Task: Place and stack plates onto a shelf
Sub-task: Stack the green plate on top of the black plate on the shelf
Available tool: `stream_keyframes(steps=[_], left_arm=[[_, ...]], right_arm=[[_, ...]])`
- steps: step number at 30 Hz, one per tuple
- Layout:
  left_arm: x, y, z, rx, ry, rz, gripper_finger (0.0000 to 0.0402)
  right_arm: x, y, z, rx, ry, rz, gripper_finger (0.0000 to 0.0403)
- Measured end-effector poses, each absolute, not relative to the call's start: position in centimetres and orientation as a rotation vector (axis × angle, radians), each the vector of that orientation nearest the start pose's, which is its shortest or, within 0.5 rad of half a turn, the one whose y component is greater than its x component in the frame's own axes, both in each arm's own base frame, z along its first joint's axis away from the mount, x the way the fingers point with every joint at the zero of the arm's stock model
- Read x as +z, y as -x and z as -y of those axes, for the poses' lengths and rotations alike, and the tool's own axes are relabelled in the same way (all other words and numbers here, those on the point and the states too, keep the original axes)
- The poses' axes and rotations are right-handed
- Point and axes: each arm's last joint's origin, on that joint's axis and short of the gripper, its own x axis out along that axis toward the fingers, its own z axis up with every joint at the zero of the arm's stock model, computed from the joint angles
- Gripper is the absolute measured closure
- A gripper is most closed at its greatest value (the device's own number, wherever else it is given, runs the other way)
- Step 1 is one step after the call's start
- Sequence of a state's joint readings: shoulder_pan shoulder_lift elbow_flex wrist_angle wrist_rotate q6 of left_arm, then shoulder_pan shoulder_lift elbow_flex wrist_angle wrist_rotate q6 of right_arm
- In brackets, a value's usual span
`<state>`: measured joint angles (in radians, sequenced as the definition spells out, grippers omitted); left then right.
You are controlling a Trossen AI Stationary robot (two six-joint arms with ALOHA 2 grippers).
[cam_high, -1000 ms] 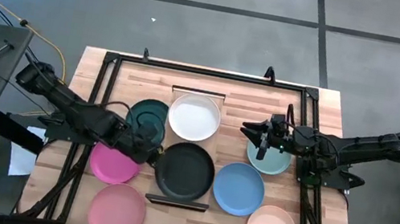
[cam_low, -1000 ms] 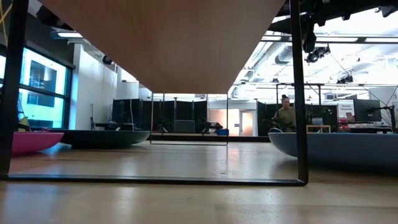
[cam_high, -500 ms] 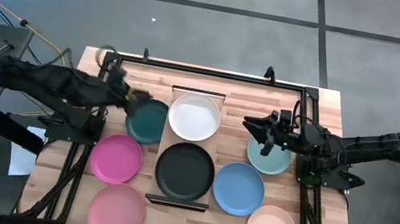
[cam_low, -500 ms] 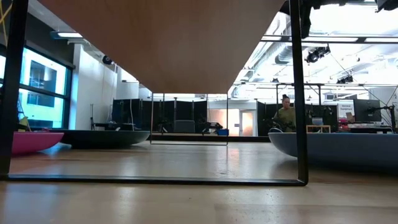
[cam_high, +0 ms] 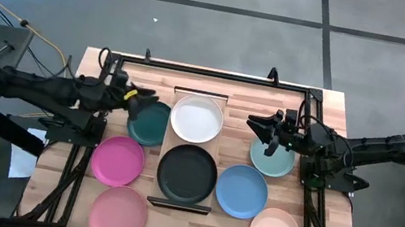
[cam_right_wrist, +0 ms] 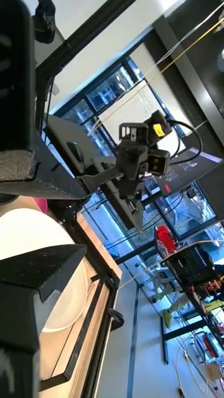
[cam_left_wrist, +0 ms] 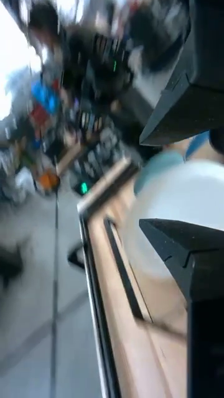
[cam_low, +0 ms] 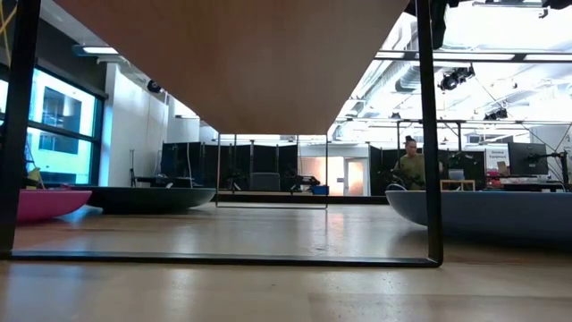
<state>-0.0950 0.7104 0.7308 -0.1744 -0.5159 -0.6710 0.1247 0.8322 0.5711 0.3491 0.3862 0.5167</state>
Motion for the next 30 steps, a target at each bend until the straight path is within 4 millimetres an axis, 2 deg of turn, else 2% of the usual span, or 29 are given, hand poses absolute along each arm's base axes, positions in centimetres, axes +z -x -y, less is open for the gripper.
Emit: stream_keyframes(steps=[3,5,11,19,21,23,26,30], left_arm=[[33.1,-16.1,-0.2,0.327,0.567,0.111,0.0204],[33.2,-16.1,-0.4,0.297,0.512,0.109,0.0204],[33.0,-16.0,-0.4,0.285,0.361,0.058,0.0204],[32.9,-16.0,-0.4,0.286,0.364,0.056,0.0204],[32.8,-15.9,-0.6,0.347,0.4,0.057,0.0204],[32.6,-15.6,-1.3,0.5,0.449,0.026,0.0204],[32.3,-14.6,-3.0,0.73,0.525,-0.073,0.0204],[31.1,-13.1,-5.3,0.917,0.666,-0.268,0.0204]], right_arm=[[30.2,-18.9,-0.9,-0.248,-0.538,0.164,0.0292],[30.3,-18.9,-0.7,-0.26,-0.536,0.17,0.0292],[30.3,-18.9,-0.4,-0.252,-0.534,0.169,0.0292],[30.1,-18.9,-0.4,-0.239,-0.53,0.15,0.0292],[30.1,-18.9,-0.4,-0.241,-0.529,0.142,0.0292],[30.0,-18.9,-0.4,-0.243,-0.528,0.137,0.0292],[30.0,-18.9,-0.4,-0.245,-0.527,0.134,0.0292],[29.9,-19.0,-0.4,-0.247,-0.525,0.126,0.0292]])
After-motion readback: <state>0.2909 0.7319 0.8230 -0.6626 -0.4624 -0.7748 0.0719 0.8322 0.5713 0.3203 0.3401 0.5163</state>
